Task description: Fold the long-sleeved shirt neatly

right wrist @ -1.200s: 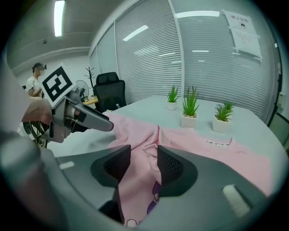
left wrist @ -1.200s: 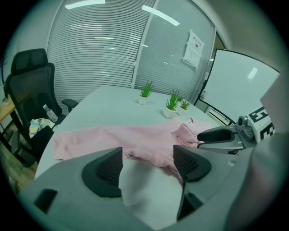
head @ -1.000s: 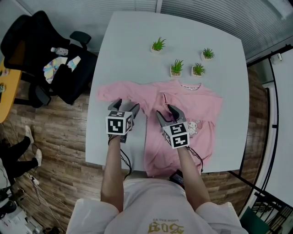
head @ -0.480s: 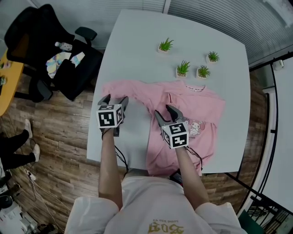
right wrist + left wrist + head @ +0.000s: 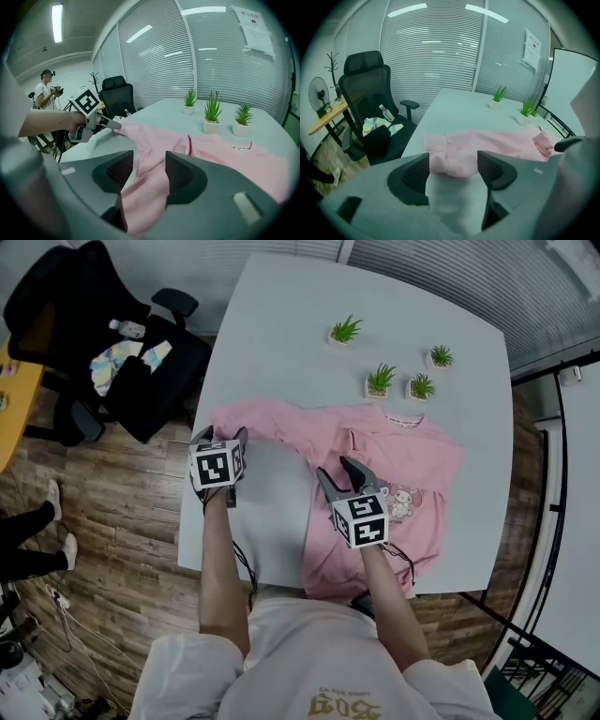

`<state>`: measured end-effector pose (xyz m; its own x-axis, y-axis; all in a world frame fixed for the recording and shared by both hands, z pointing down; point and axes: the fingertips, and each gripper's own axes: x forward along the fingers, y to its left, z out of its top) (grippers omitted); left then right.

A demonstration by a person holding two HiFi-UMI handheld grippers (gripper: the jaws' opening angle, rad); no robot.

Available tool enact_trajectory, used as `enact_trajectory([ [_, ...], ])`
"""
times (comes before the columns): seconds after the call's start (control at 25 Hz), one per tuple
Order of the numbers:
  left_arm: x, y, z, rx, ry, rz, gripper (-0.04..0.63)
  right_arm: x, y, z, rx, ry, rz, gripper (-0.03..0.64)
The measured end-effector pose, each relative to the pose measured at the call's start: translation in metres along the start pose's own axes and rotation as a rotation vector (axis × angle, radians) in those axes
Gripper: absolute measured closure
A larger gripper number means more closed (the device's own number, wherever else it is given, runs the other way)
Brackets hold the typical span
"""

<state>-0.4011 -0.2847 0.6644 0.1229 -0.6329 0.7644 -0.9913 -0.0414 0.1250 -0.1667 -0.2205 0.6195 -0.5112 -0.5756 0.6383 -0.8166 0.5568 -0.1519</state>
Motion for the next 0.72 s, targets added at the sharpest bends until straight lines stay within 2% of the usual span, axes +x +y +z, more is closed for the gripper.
enact_trajectory([
  [0.2,0.017,0.008,-0.009,0.017,0.031,0.033,0.377,-0.001,-0.004,-0.006,0.003,0.022,-0.017,0.390],
  [0.36,0.018,0.011,-0.008,0.049,0.023,0.063,0.501,-0.001,-0.010,-0.009,0.036,0.025,-0.031,0.397],
  [0.72,-0.012,0.031,-0.001,0.005,-0.034,0.104,0.534,-0.010,-0.016,0.003,0.078,-0.008,-0.051,0.402],
])
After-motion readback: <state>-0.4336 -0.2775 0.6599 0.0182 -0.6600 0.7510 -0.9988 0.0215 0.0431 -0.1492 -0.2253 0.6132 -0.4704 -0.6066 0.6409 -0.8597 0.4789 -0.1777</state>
